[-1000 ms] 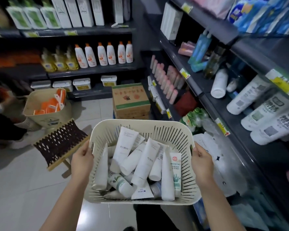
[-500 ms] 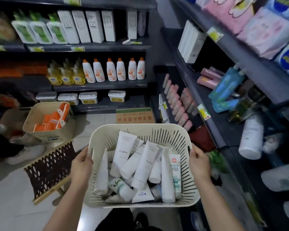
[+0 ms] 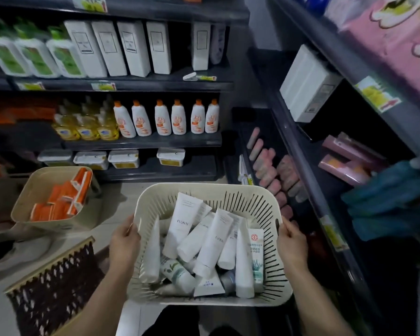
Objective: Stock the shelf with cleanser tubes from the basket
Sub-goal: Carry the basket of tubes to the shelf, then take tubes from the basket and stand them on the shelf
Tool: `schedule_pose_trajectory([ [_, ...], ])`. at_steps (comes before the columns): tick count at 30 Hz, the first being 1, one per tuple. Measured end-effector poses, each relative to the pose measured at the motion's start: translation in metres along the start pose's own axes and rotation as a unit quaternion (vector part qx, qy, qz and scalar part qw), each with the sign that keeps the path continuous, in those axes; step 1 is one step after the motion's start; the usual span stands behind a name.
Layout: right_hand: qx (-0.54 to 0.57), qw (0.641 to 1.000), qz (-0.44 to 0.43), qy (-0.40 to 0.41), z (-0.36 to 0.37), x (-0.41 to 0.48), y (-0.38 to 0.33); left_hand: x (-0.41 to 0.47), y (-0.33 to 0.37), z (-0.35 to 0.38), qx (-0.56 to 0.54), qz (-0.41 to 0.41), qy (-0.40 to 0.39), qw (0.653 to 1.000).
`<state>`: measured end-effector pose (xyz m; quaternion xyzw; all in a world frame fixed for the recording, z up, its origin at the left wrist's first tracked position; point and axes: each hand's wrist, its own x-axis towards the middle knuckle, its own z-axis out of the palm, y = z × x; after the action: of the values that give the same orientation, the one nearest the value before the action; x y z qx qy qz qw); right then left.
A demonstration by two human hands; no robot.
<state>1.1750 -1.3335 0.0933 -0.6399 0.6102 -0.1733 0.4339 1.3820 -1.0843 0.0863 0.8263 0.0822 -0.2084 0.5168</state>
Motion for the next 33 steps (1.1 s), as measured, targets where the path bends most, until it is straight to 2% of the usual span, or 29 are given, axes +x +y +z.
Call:
schedule_pose_trajectory([
  [8, 0.021, 0.999, 0.012, -0.034, 0.055, 0.068, -0.039, 0.072, 0.030, 0.030, 0.035, -0.026, 0.015, 0.999],
  [12, -0.007, 0.997, 0.012, -0.071, 0.076, 0.098, -0.050, 0.098, 0.035, 0.042, 0.057, -0.027, 0.019, 0.998],
  [19, -0.031, 0.993, 0.022, -0.111, 0.109, 0.135, -0.051, 0.128, 0.034, 0.061, 0.077, -0.037, 0.024, 0.996],
  [25, -0.076, 0.991, 0.033, -0.104, 0.126, 0.159, -0.031, 0.147, 0.033, 0.068, 0.112, -0.038, 0.028, 0.993],
  [30, -0.191, 0.976, 0.021, -0.105, 0.129, 0.149, -0.050, 0.153, 0.039, 0.077, 0.212, -0.017, 0.006, 0.977],
  [31, -0.226, 0.968, 0.013, -0.104, 0.131, 0.147, -0.052, 0.154, 0.039, 0.080, 0.253, -0.004, 0.005, 0.967],
  [33, -0.302, 0.948, -0.036, -0.092, 0.135, 0.139, -0.057, 0.151, 0.041, 0.089, 0.383, 0.046, 0.017, 0.922],
])
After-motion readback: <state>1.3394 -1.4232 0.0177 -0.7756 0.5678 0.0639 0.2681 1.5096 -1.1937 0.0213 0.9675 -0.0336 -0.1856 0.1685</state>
